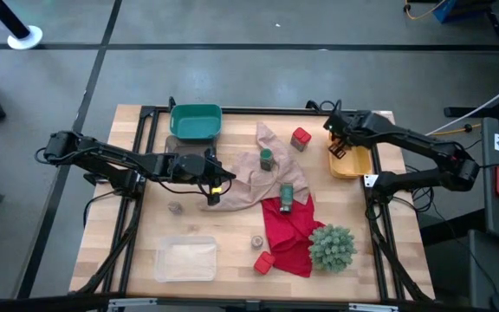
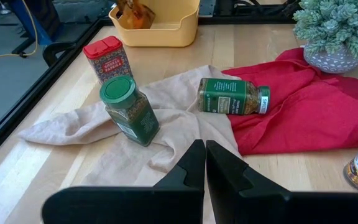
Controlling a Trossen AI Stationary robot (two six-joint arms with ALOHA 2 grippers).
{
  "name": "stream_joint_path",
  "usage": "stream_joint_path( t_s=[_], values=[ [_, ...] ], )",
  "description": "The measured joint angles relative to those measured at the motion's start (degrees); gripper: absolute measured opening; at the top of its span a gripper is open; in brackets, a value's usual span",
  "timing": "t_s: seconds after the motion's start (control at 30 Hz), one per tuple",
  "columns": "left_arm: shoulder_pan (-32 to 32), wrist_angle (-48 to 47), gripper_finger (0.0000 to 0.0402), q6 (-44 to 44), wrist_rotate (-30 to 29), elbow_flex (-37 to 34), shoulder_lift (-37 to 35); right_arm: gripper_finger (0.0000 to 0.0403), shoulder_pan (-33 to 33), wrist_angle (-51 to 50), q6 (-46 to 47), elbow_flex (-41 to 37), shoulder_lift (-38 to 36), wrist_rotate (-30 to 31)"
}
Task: Sort spices by type
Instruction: Put the orange seasoning bag into the yellow bin
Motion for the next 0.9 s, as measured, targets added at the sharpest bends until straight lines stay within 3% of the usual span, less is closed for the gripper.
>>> stream_joint_path(
  t_s=[0.13,0.9],
  values=[
    [0.0,0.0,0.0000,0.0,0.0,0.0,0.0,0.0001,0.0,1.0,-0.3,-1.3,0.0,3.2],
    [0.0,0.0,0.0000,0.0,0.0,0.0,0.0,0.0016,0.0,4.5,-0.3,-4.6,0.0,2.2]
  ],
)
